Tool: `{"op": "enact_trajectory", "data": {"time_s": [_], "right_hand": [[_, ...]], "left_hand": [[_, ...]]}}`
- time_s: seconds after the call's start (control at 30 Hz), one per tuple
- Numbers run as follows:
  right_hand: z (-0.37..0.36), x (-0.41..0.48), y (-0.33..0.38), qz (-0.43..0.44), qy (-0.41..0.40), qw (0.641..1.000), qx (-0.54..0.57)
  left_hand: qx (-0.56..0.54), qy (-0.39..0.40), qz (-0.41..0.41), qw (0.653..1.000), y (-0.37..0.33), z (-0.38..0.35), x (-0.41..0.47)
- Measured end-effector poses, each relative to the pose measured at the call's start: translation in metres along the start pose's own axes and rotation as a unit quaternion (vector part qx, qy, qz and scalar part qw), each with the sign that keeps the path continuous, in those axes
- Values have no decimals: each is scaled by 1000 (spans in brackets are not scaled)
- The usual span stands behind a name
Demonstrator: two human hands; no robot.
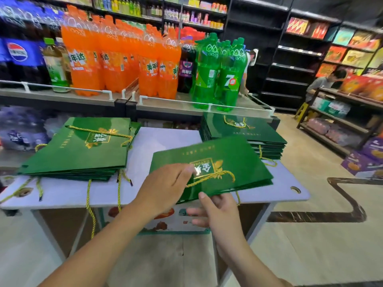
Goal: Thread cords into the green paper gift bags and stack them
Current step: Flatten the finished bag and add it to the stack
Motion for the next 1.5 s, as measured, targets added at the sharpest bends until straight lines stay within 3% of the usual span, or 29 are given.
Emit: {"op": "enact_trajectory", "data": {"time_s": [0.13,0.23,0.3,0.33,0.4,0.47,0.5,0.63,0.7,0.77,0.83,1.07,1.27,1.5], "right_hand": [[8,2,-23,-105,35,994,11],[14,-3,-26,-149,82,984,-58],[22,-5,-21,-92,85,982,-142],[27,-6,-16,-24,69,976,-205],[34,-11,-2,173,0,914,-367],[31,-22,11,350,-37,810,-469],[24,-24,10,395,-23,768,-504],[8,-6,-14,366,1,660,-656],[6,-1,-24,341,4,633,-695],[6,-1,-30,338,15,620,-707],[7,-2,-32,341,20,614,-711],[7,0,-36,323,26,609,-724],[10,2,-42,320,29,604,-729],[9,1,-41,335,18,604,-723]], "left_hand": [[104,94,-10,990,20,-12,0],[160,126,-36,978,30,-15,6],[154,123,-31,980,33,-11,14],[151,122,-31,981,32,-9,19],[152,132,-31,979,26,-11,31],[162,161,-32,973,21,-18,45],[169,173,-33,970,19,-20,51],[170,196,-45,965,15,-37,76],[84,207,-6,975,15,-47,84],[-75,205,82,972,19,-54,93],[-112,188,120,968,23,-56,102],[116,169,-17,979,24,-66,110],[179,131,-80,972,36,-67,102],[176,103,-99,974,43,-73,97]]}}
Point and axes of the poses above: each hand's wrist, its own x-axis towards the middle knuckle, its own z-axis out of the back of the hand, y = z × x, the point moved 5 cm from there along x, towards the middle knuckle, and after that the axes turned 4 degrees about -z, right-handed, at the moved point
